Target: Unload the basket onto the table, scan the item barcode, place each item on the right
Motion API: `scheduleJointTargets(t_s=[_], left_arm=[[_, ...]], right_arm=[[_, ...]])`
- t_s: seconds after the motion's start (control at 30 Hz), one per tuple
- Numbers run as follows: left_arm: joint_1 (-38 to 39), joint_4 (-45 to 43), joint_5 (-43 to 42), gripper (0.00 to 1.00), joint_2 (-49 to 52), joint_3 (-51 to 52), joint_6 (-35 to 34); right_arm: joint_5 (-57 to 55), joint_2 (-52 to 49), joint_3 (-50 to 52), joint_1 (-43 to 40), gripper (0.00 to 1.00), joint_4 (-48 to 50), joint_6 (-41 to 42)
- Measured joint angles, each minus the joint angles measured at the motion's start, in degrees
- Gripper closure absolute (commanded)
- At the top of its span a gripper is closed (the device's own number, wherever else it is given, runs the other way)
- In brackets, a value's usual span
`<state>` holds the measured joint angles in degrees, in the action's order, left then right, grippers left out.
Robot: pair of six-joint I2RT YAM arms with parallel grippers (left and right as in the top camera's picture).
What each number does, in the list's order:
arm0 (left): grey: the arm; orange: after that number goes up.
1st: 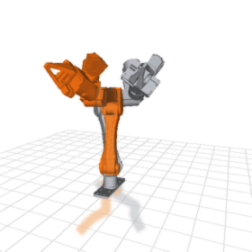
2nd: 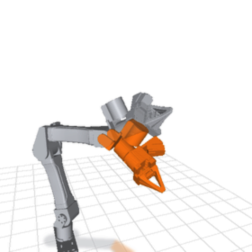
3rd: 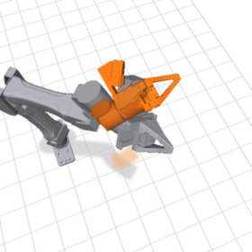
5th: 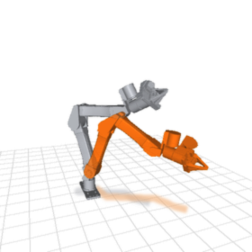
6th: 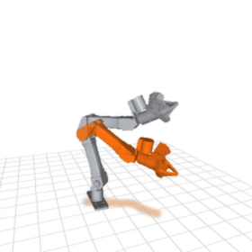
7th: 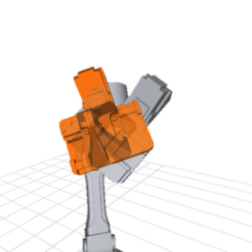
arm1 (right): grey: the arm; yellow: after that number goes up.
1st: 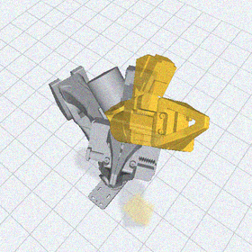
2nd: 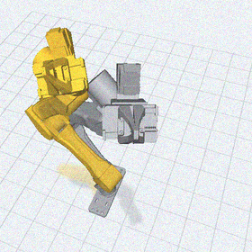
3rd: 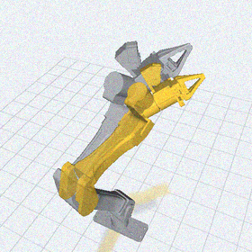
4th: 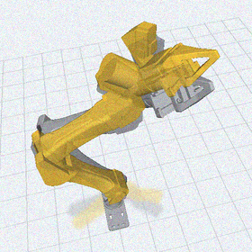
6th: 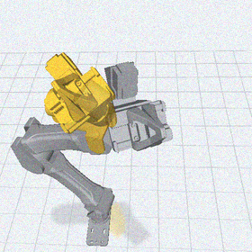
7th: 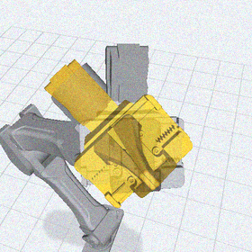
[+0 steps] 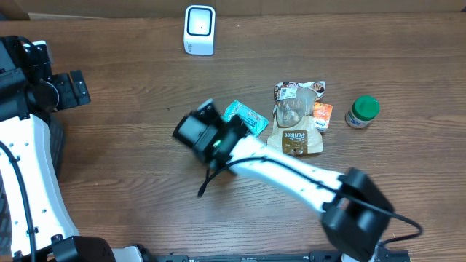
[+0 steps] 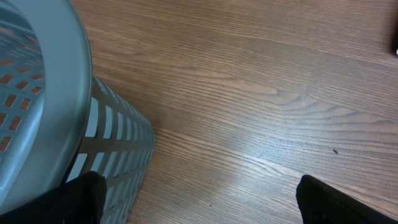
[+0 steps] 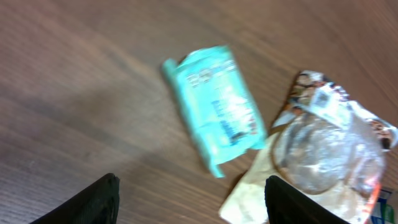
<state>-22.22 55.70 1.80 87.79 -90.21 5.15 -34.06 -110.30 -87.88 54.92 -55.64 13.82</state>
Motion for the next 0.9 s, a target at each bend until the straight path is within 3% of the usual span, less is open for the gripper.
scheduleJointTargets(t_s=[0.23,0.43,0.9], left_arm=[[0.0,0.0,-0.02,0.0,0.0,0.0,0.0],[0.0,0.0,0.0,0.0,0.0,0.0,0.0],[0.0,0.0,-0.02,0.0,0.0,0.0,0.0]], right_arm=[[8.87,1.16,-0.83,-7.43,0.28,-0.94,-6.67],[12.26,-0.07,-0.2,-9.14,0.3,0.52,-11.98],[13.38,-0.87,10.21,-12.17,0.32,13.86,-23.12]])
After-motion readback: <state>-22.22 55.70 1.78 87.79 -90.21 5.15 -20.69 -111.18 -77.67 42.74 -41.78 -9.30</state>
